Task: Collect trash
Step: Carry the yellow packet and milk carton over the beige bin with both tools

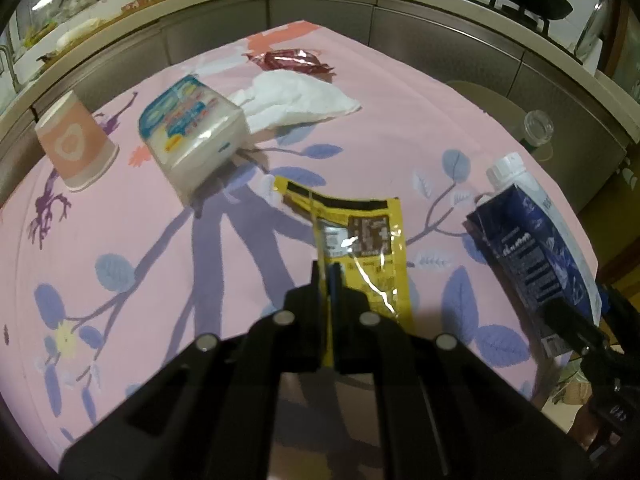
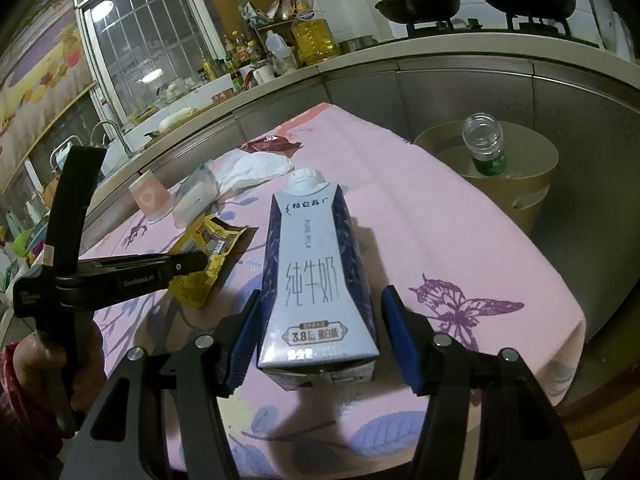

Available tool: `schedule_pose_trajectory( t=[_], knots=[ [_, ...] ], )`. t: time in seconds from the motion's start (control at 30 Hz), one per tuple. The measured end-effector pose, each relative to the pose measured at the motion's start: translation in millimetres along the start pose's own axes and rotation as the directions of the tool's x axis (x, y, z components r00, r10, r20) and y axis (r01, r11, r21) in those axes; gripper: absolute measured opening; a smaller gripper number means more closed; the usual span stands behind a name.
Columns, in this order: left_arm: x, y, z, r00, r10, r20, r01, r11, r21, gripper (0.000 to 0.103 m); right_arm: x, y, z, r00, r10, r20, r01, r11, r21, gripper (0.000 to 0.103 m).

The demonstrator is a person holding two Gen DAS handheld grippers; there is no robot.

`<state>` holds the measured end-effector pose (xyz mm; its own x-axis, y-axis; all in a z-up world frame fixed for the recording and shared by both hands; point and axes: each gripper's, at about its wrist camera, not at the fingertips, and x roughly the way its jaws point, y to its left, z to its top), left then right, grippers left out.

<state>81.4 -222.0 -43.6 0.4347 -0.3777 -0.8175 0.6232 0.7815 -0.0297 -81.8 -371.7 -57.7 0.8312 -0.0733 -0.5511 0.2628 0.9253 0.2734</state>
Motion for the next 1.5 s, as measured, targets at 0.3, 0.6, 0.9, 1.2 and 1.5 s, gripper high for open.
schedule_pose_trajectory(
  t=[0.3,0.6,0.9,1.2,1.5],
  knots=[
    [6.0,-4.7,9.2,1.000,-0.005,-0.004,0.005,1.000,0.012,0.003,12.2,-1.7,6.1,0.999,0.032,-0.023,-0.032,0.999,0.009,0.055],
    [17.1,-9.0,26.5,0.992,-0.124,-0.032,0.124,0.992,-0.019,0.003,20.4,-25.2,19.8,0.988,0.147,-0.050,-0.138,0.980,0.146,0.051],
    [17.1,-25.3,57.3,0.971,-0.237,-0.034,0.236,0.971,-0.045,0.003,14.7,-54.2,40.8,0.972,0.234,0.003,-0.225,0.933,0.281,0.051],
    [13.1,-65.3,108.9,0.963,-0.269,0.011,0.268,0.963,0.035,0.003,-5.0,-77.9,80.2,0.974,0.189,0.123,-0.216,0.936,0.278,0.050],
    [27.8,-111.3,158.3,0.954,-0.299,0.030,0.294,0.949,0.117,0.003,-25.4,-137.5,108.7,0.972,0.039,0.231,-0.119,0.932,0.342,0.050]
  ],
)
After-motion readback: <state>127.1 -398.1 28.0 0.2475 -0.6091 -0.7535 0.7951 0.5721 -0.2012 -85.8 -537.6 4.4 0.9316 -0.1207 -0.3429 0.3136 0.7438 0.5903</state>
